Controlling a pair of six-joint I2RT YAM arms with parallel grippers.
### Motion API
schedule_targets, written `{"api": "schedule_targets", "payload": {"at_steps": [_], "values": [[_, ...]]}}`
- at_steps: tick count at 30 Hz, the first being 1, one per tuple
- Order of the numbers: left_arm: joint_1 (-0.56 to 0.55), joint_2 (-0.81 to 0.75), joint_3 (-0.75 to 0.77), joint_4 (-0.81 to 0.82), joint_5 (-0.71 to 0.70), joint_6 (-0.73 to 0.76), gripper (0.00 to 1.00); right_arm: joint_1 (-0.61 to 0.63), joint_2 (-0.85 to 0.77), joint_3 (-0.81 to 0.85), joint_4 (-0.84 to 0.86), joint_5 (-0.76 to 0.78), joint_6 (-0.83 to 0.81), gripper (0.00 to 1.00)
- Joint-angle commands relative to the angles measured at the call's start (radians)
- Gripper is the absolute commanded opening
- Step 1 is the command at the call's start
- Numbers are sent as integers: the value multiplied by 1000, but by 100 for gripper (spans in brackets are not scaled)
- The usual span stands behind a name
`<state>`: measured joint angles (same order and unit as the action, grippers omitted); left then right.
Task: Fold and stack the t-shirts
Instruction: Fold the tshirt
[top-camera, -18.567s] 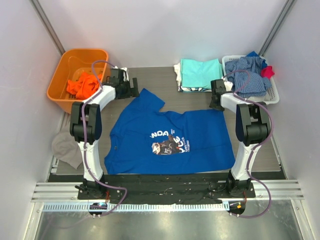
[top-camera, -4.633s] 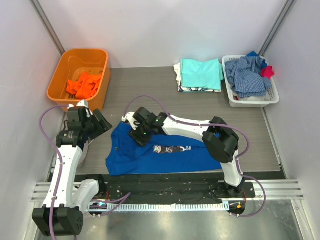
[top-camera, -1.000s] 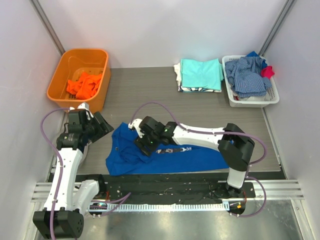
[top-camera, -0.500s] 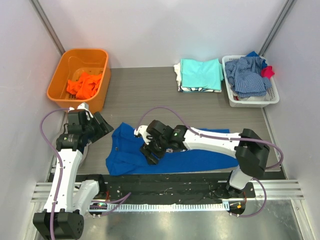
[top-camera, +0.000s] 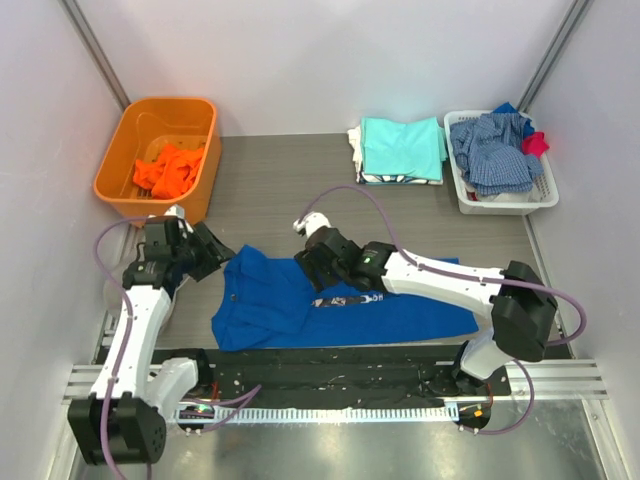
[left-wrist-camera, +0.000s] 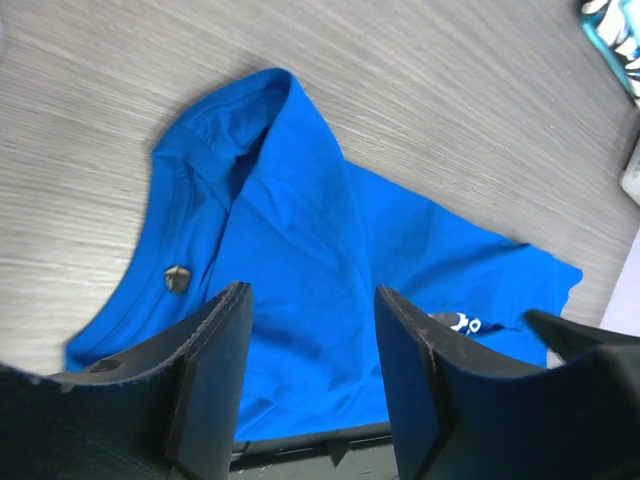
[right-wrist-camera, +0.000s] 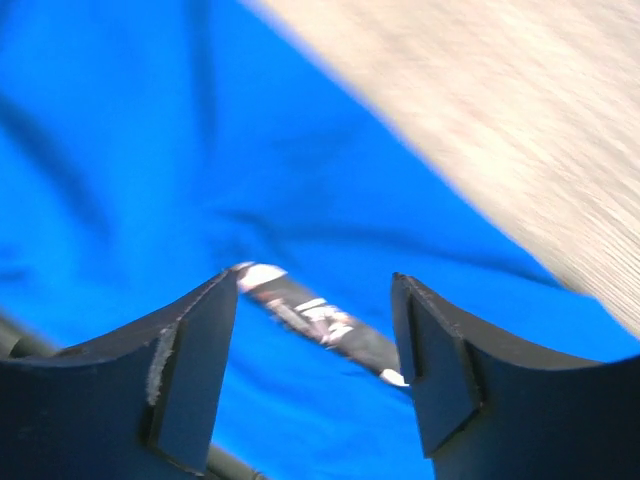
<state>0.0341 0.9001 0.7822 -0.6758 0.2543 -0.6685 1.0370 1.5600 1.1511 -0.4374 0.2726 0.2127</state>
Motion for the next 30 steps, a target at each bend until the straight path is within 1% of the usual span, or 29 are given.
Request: {"api": "schedule_targets", "payload": {"at_steps": [1, 2, 3, 4, 5, 7, 8, 11, 16, 21, 22, 24, 25, 26, 28, 30], "values": [[-6, 83, -35, 171, 48, -75, 55, -83, -112, -57, -29, 218, 152, 73], [-10, 95, -38, 185, 45, -80, 55, -101, -136, -97, -35, 237, 177, 73], [-14, 105, -40, 206, 40, -83, 55, -127, -158, -119, -44, 246, 194, 77], [-14, 124, -43, 211, 37, -85, 55, -178, -181, -140, -46, 241, 224, 78], [-16, 129, -43, 216, 33, -86, 55, -211, -227, -178, -47, 235, 237, 78], [-17, 141, -49, 228, 28, -88, 55, -264, -265, -212, -57, 218, 257, 78], [-16, 143, -50, 231, 28, -89, 55, -316, -290, -237, -60, 208, 264, 79], [-16, 146, -66, 245, 25, -92, 55, -380, -307, -267, -78, 185, 272, 79], [-17, 167, -103, 281, 33, -109, 55, -422, -287, -291, -95, 133, 286, 79], [-25, 169, -135, 294, 37, -126, 53, -423, -261, -281, -70, 65, 264, 79], [-42, 157, -142, 294, 34, -129, 53, -425, -255, -277, -67, 54, 246, 79], [-65, 110, -167, 282, 22, -134, 52, -425, -252, -271, -29, -18, 202, 79], [-66, 86, -173, 274, 19, -141, 52, -422, -250, -269, -11, -109, 154, 79], [-66, 63, -179, 262, 14, -143, 52, -423, -239, -260, 17, -145, 139, 79], [-65, -16, -172, 204, -16, -148, 54, -419, -218, -242, 34, -226, 117, 79], [-65, -68, -143, 135, -44, -151, 58, -407, -158, -171, 23, -242, 85, 79]]}}
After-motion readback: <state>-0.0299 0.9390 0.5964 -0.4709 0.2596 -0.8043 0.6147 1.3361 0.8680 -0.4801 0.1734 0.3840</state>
